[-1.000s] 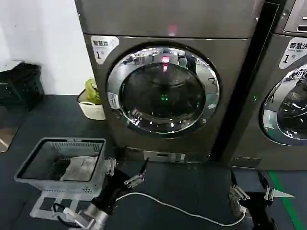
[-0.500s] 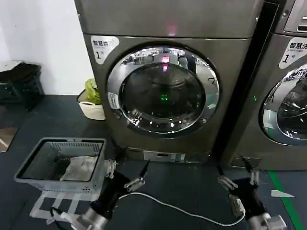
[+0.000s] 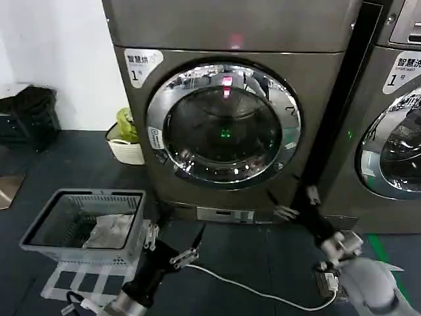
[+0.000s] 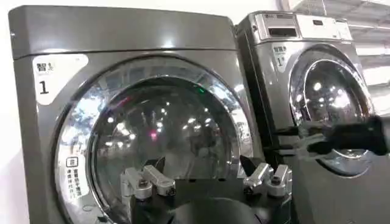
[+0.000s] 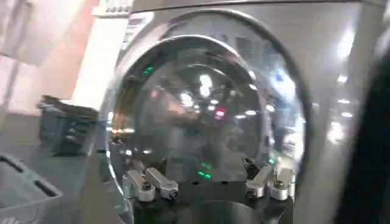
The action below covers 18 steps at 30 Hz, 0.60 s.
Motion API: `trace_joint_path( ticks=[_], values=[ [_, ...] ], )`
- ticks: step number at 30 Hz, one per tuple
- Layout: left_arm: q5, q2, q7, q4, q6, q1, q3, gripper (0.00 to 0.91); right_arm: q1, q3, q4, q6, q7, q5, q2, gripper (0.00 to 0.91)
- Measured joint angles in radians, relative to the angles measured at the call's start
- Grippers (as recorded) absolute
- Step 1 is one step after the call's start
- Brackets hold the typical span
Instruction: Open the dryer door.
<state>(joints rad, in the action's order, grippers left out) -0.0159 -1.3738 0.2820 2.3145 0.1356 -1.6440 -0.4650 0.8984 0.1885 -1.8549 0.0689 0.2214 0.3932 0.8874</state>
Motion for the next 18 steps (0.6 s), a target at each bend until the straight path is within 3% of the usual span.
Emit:
trace_joint_path(
  ticks=[18],
  values=[
    [-0.011,-0.015,0.003,-0.01,0.019,-0.003,-0.009,0.907,-0.378,-0.316,0.234,0.005,-0.022,-0.001,0.132,0.907]
  ],
)
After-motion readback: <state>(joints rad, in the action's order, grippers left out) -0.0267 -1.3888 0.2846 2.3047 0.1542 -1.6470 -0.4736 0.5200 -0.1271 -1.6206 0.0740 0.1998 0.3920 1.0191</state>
